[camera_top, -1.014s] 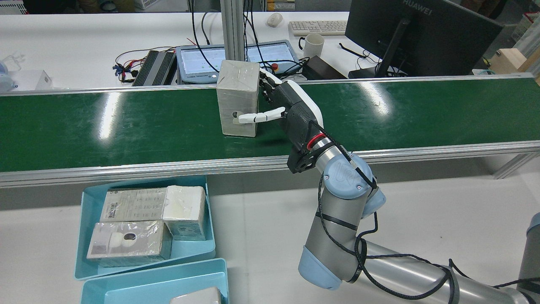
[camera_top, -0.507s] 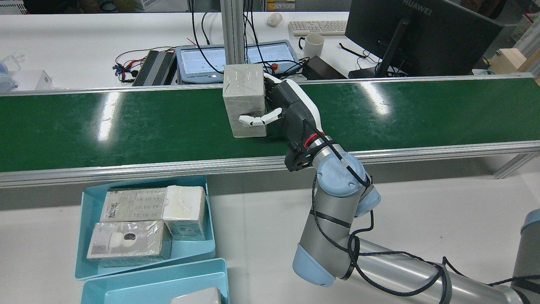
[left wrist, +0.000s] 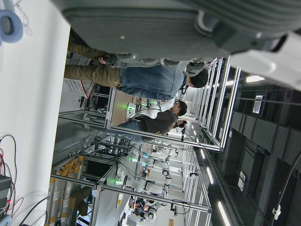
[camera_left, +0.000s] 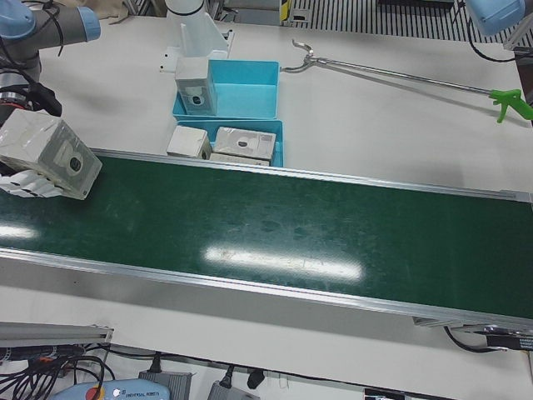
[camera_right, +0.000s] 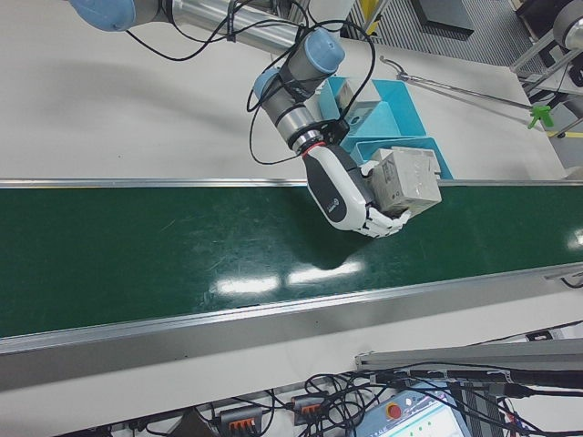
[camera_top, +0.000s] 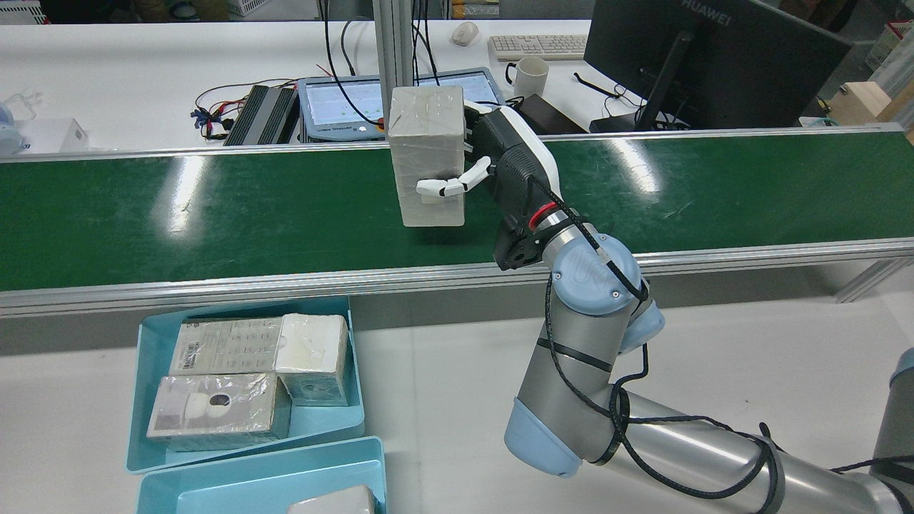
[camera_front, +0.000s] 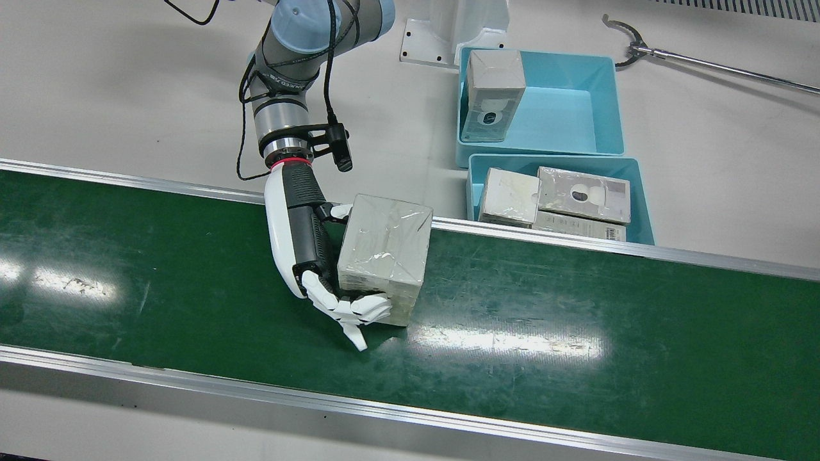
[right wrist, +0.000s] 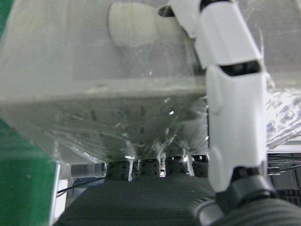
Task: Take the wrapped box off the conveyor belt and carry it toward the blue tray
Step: 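Lift the box off the belt and carry it over the blue tray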
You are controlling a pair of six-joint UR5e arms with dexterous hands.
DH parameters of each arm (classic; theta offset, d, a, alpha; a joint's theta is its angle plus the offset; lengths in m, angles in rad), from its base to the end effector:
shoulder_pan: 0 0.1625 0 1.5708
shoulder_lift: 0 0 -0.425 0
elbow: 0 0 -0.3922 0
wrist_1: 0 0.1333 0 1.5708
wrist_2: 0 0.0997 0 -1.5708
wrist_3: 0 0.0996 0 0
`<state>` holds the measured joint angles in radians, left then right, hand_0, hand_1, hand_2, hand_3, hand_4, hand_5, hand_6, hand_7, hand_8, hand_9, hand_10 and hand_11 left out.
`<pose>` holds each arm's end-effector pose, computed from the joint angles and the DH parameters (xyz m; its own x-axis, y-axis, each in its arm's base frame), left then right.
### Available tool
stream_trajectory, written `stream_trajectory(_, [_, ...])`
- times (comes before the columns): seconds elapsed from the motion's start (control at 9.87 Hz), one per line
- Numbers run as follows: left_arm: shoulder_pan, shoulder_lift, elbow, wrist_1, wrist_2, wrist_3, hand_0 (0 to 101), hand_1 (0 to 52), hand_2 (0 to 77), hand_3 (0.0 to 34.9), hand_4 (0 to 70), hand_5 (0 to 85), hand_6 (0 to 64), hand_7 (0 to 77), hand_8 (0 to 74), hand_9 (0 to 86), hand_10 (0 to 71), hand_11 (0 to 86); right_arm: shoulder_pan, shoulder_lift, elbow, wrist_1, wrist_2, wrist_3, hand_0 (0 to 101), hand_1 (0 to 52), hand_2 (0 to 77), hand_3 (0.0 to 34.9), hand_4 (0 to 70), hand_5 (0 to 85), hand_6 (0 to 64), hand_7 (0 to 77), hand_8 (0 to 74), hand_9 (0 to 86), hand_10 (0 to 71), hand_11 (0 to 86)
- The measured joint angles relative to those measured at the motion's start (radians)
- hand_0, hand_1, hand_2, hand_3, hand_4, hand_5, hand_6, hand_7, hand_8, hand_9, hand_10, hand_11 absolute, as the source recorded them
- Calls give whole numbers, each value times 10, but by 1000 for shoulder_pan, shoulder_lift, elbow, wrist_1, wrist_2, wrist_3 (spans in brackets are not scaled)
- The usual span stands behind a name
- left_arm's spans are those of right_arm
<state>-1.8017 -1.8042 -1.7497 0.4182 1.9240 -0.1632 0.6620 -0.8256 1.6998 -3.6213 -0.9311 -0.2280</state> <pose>-0.2222 -0.5133 0.5191 -0.9791 -0.1194 0.1645 -0.1626 -0.0255 -0.9864 -0.3957 -0.5528 0.2354 -0.9724 0.2330 -0.0148 0.0856 0.2966 -0.9512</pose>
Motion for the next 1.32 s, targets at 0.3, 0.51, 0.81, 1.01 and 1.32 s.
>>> stream_trajectory(0.3, [0, 0, 0, 0, 0, 0, 0, 0, 5, 0, 0, 11, 5, 5, 5, 0, 0, 0, -9, 39, 102, -88, -10, -26, 509, 82, 338, 10, 327, 415, 316, 453, 420, 442, 502, 284])
stream_trajectory(0.51, [0, 0, 0, 0, 0, 0, 0, 0, 5, 0, 5, 11, 5, 5, 5, 0, 5, 0, -90, 79, 110, -101, 3, -91, 510, 82, 338, 8, 333, 436, 327, 475, 453, 453, 524, 284])
stream_trajectory(0.81, [0, 0, 0, 0, 0, 0, 0, 0, 5, 0, 5, 11, 5, 5, 5, 5, 5, 0, -216, 138, 53, -46, 79, -207, 489, 16, 360, 4, 333, 442, 333, 507, 469, 469, 584, 278])
stream_trajectory(1.01, [0, 0, 0, 0, 0, 0, 0, 0, 11, 0, 0, 11, 5, 5, 5, 0, 5, 0, -268, 167, -58, 49, 96, -249, 496, 16, 360, 5, 333, 442, 333, 507, 475, 485, 595, 273])
stream_trajectory(1.32, [0, 0, 0, 0, 0, 0, 0, 0, 5, 0, 0, 11, 5, 5, 5, 0, 5, 0, -305, 231, -197, 114, 94, -264, 478, 16, 360, 4, 311, 485, 333, 507, 485, 524, 595, 273])
